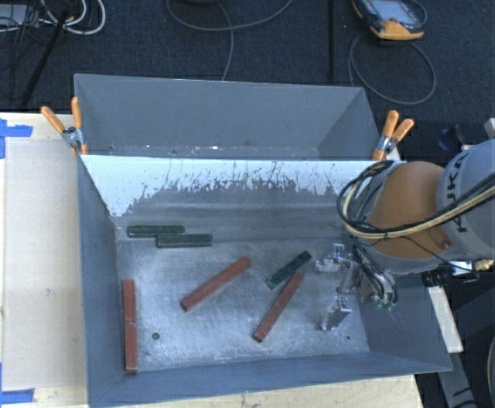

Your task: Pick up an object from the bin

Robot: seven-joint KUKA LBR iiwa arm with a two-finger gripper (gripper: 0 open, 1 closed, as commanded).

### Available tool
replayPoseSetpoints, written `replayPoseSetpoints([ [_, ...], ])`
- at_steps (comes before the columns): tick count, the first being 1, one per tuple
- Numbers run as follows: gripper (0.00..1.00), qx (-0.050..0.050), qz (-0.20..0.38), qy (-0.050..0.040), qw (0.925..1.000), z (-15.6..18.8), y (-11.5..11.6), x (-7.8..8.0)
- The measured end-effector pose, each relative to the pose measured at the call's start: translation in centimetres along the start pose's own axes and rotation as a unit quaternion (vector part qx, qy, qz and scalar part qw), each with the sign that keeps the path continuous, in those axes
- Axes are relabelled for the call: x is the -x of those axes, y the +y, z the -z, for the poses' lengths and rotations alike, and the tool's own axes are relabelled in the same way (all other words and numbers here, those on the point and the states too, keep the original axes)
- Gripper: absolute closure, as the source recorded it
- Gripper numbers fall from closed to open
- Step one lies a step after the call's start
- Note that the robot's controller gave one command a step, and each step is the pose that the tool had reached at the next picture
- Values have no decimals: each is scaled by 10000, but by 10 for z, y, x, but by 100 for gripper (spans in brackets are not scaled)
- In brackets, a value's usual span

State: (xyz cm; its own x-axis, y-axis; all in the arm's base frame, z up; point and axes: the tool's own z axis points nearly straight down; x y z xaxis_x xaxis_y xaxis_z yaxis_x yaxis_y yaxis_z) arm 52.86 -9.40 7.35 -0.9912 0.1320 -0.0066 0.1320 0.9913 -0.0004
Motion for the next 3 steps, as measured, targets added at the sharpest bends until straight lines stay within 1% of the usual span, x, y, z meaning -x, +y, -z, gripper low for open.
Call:
replayPoseSetpoints([
  [1, 0, -1, 1, -1, 10000, 0, 0, 0],
  [2, 0, -25, 199, -1, 9998, 2, 13, 1],
  [3, 100, 13, 1166, -3, 9932, 6, 93, 17],
])
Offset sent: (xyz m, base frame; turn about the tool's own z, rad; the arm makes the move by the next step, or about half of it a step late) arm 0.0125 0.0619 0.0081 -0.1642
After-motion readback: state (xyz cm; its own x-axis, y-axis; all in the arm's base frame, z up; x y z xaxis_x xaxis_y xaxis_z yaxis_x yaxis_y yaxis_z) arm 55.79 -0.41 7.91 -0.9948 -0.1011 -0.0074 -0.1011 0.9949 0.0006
